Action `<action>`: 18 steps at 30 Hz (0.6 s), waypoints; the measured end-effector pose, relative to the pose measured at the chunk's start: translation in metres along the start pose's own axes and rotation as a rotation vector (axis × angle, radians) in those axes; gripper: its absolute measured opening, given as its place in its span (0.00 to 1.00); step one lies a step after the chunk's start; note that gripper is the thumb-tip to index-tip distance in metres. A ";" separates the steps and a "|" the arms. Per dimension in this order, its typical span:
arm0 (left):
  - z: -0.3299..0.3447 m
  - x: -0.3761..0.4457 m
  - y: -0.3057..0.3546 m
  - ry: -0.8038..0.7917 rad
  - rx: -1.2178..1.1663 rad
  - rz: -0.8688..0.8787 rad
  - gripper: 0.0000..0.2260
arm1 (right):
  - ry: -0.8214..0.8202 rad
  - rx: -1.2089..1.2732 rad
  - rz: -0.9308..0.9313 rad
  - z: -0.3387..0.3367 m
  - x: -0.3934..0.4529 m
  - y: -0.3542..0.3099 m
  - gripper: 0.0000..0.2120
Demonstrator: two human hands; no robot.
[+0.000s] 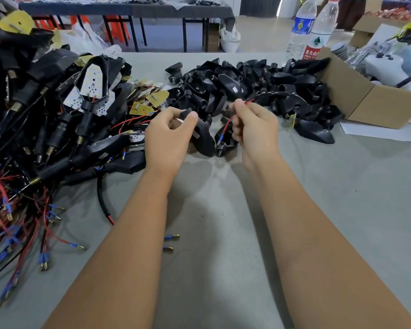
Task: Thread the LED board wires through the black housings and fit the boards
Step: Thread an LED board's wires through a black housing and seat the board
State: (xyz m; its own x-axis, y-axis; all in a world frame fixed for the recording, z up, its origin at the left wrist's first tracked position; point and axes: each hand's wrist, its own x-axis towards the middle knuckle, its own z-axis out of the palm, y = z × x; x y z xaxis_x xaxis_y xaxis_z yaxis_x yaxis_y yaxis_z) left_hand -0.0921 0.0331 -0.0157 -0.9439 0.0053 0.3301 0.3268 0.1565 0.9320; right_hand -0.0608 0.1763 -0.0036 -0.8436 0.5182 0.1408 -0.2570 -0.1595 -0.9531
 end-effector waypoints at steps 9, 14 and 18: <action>0.001 0.005 0.000 0.095 -0.278 -0.087 0.07 | -0.115 0.185 -0.158 0.012 -0.007 -0.012 0.11; 0.002 0.003 -0.004 0.071 -0.200 -0.064 0.11 | -0.140 0.223 -0.124 0.017 -0.011 -0.010 0.11; 0.004 0.003 -0.004 0.082 -0.107 -0.031 0.12 | -0.152 0.417 -0.074 0.015 -0.009 -0.011 0.12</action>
State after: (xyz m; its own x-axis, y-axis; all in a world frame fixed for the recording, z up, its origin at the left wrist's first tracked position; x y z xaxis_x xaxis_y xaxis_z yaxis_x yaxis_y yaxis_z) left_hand -0.0968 0.0359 -0.0192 -0.9481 -0.0796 0.3080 0.3049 0.0492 0.9511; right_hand -0.0573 0.1606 0.0102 -0.8677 0.4164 0.2715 -0.4606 -0.4677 -0.7544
